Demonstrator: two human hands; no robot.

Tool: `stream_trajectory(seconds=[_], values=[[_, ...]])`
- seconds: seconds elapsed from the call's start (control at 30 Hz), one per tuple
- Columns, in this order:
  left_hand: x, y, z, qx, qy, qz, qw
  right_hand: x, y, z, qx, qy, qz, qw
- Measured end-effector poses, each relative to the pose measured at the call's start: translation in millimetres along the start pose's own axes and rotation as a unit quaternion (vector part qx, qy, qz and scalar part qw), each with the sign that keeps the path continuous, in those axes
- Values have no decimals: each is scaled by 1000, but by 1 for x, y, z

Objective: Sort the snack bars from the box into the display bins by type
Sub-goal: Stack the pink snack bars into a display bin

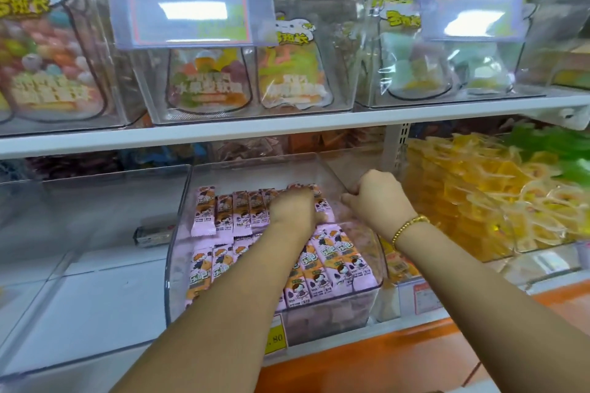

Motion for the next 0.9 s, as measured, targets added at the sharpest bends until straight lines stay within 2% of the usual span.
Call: stream_trajectory(seconds=[0.1,0.3,0.43,0.57,0.63,0.73,0.9], values=[[-3,1,3,-16,6,1,1000,-4,-2,-4,20,9,0,1000],[18,-14,8,0,-77,-40,996,0,7,-7,-25,18,-23,999],[57,-47,20,-60,-32,-87,994,0,9,-7,-45,33,-27,998],[86,-68,34,-81,-23,-58,995,1,6,-7,-44,30,-37,998],[105,-66,41,-45,0,-49,998,8,1,-4,-42,11,-37,998],[158,-55,62,72,112,-41,990,33,2,-1,-45,4,-41,998],[276,-48,42,187,127,-33,973,104,18,-19,-97,-4,-28,995]])
Point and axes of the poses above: each hand's wrist, its own x-axis away from the middle knuckle, its own z-axis out of the back of the hand, y = z × x, the point moved 6 cm from there along -x, towards the middle knuckle, and after that the axes turned 7 degrees about x, right-handed, at the moved point
